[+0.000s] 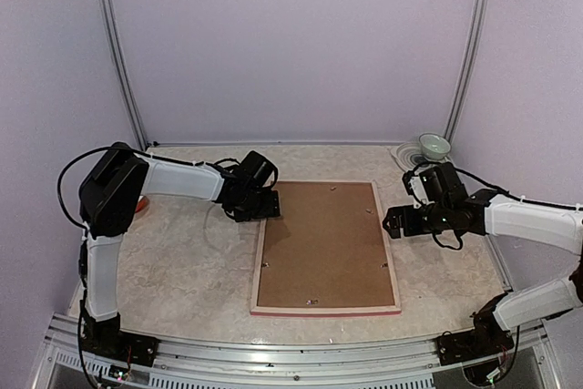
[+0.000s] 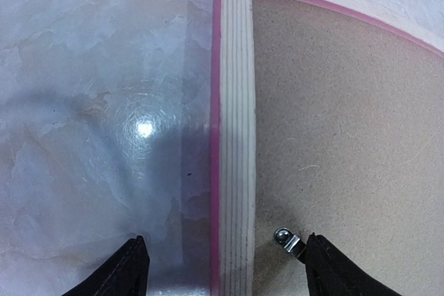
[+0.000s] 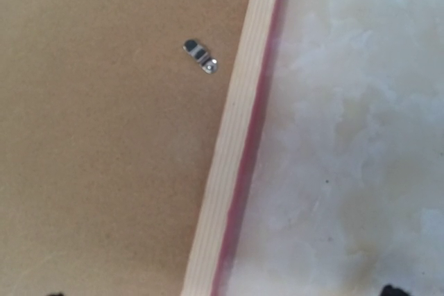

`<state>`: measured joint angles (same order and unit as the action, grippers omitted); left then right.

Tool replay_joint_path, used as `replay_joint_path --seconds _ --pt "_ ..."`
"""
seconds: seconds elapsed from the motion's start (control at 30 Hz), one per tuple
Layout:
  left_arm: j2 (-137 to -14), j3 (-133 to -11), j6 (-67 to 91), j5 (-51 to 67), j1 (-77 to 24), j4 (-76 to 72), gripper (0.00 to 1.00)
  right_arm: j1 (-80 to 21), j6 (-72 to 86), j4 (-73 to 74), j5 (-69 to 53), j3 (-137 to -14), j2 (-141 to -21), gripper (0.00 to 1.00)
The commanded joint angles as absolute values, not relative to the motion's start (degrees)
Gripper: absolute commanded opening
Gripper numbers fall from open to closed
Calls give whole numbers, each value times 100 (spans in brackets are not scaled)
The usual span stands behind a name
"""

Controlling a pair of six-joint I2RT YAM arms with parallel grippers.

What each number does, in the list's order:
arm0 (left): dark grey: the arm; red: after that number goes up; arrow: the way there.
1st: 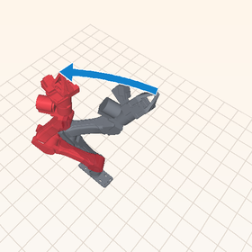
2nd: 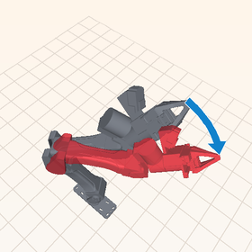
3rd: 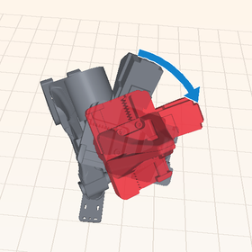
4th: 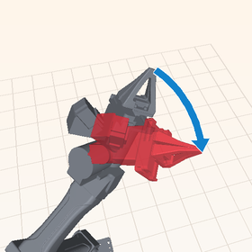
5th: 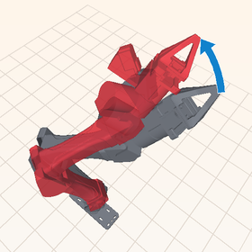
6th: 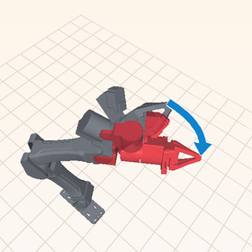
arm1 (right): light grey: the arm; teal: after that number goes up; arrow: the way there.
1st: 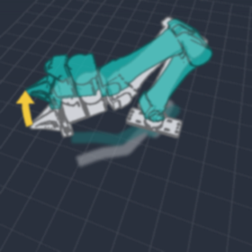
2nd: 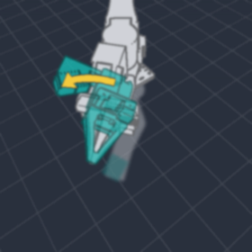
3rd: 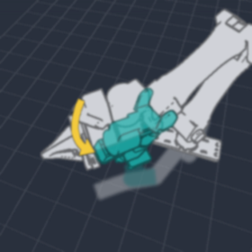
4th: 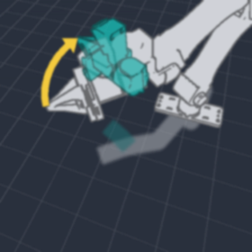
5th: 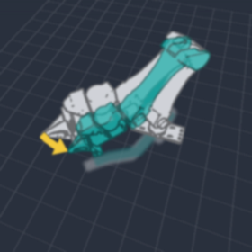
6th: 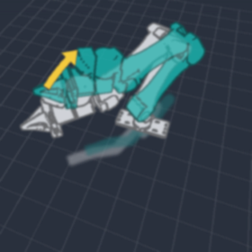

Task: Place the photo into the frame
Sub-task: Press the fastener onto the backboard.

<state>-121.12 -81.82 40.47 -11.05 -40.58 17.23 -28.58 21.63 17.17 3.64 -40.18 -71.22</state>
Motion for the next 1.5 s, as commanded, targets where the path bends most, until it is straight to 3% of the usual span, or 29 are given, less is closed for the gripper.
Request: replay_joint_path --seconds 0.0,1.13,1.47 --pt "-11988 -8045 4124 -1202 -4034 1809 77 -2828 2127 1637 360 -3935 -6929 99" --pt "-12489 -8554 3937 -1560 -4306 2668 75 -2821 2127 1586 246 -3920 -6893 98" --pt "-12513 -8476 4008 -1488 -4230 2595 69 -2821 2135 1584 252 -3885 -6785 99"
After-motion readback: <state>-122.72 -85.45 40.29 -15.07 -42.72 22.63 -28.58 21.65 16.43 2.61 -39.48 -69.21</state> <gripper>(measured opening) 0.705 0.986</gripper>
